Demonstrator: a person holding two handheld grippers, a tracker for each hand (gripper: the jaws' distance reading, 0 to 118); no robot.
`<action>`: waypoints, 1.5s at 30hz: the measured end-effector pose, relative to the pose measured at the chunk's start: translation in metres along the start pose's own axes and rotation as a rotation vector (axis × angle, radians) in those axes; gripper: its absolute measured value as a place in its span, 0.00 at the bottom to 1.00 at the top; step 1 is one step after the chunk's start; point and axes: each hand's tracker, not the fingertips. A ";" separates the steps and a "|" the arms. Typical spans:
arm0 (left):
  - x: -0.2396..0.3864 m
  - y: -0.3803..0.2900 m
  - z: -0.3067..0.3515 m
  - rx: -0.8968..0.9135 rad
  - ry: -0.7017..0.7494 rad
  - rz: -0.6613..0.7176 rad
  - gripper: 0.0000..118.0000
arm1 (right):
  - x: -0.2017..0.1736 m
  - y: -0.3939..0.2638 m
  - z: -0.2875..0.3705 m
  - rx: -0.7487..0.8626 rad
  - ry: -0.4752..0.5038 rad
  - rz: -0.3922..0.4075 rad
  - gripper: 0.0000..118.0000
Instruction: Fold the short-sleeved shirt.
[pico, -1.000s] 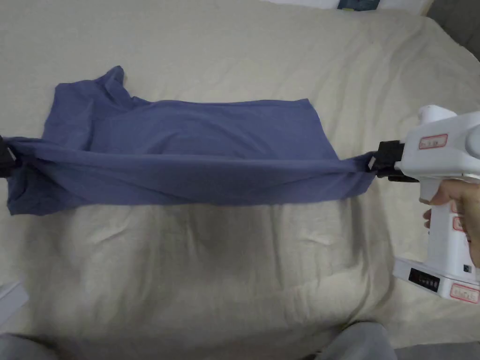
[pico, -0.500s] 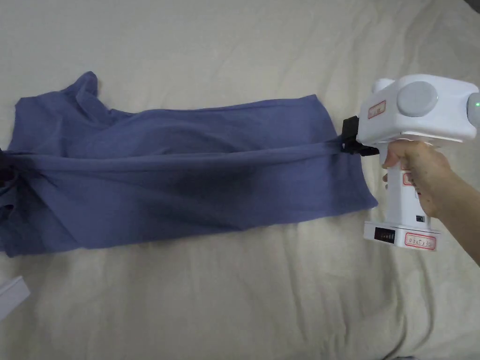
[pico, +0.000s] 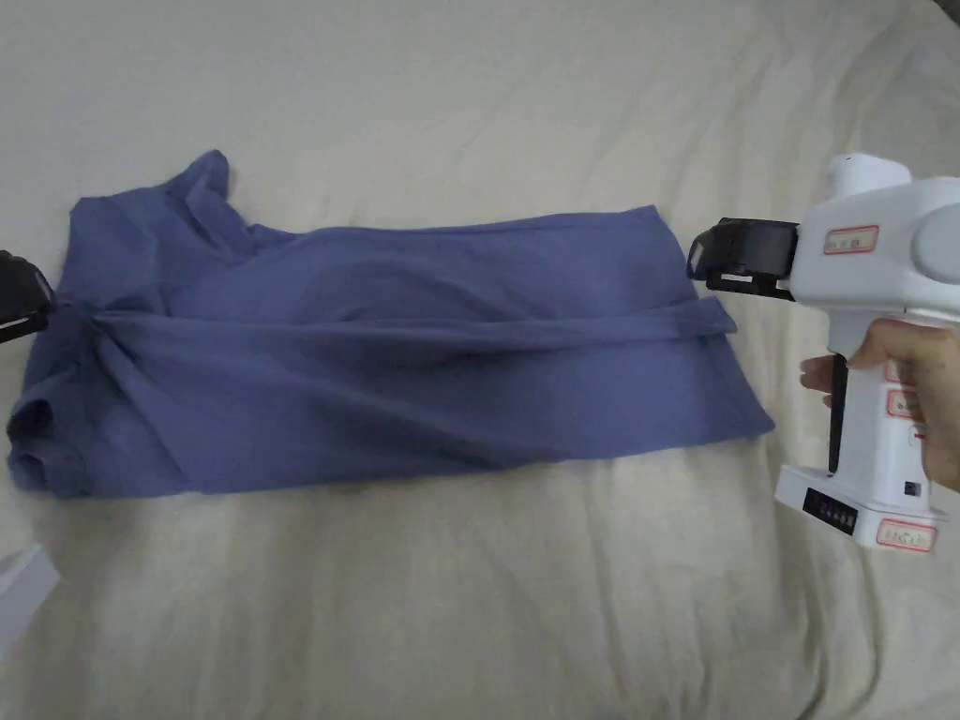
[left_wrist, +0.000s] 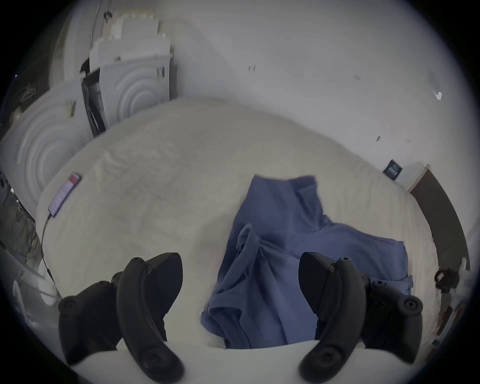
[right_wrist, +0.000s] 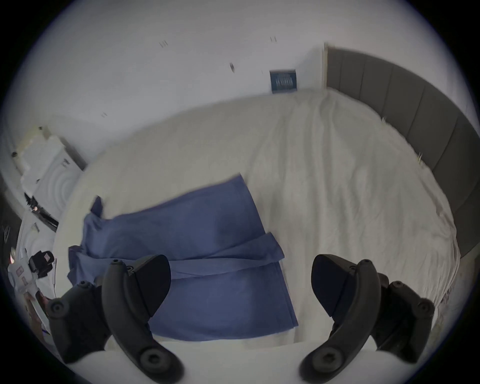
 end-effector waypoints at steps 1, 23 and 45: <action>0.001 -0.003 0.016 0.052 -0.001 -0.028 0.83 | -0.003 -0.005 0.018 0.052 0.007 0.030 0.97; 0.008 -0.109 0.215 0.301 -0.185 -0.160 0.00 | -0.058 -0.147 0.215 0.472 0.043 0.114 0.10; -0.002 -0.038 0.102 -0.102 -0.089 -0.116 0.83 | -0.050 -0.143 0.181 0.375 0.058 0.122 0.07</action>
